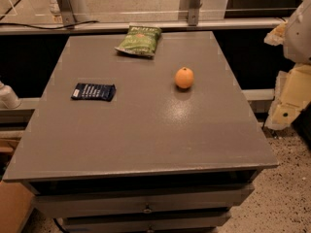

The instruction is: Move rxbar blueberry near green jalapeno chip bag

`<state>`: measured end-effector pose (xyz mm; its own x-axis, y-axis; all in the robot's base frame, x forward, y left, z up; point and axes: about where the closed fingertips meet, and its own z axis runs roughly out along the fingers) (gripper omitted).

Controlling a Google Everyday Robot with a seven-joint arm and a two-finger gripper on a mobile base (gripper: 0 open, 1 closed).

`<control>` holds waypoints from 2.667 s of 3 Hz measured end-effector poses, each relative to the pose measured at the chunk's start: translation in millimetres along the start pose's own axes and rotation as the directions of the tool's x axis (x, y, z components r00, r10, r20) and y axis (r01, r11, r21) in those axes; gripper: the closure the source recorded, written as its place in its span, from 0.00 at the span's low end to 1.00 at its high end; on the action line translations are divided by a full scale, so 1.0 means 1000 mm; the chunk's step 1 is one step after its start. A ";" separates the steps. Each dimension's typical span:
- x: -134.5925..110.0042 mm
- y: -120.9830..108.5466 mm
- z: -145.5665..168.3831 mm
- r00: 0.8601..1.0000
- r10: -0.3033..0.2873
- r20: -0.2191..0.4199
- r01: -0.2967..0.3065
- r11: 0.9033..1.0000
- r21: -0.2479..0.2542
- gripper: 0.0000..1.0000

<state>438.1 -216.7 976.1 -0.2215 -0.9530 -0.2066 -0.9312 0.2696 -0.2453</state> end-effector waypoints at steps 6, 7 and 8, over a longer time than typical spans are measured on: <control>-0.162 -0.030 0.086 0.913 -0.136 0.385 0.166 0.985 -0.047 0.00; -0.205 -0.019 0.114 0.880 -0.102 0.463 0.176 0.977 -0.121 0.00; -0.205 -0.019 0.113 0.880 -0.102 0.463 0.176 0.977 -0.121 0.00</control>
Offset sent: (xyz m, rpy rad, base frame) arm 0.0279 0.0375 -0.0068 0.0654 -0.0586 0.1148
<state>534.0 -11.0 915.6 0.0338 -0.8025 -0.5956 -0.9837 0.0787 -0.1619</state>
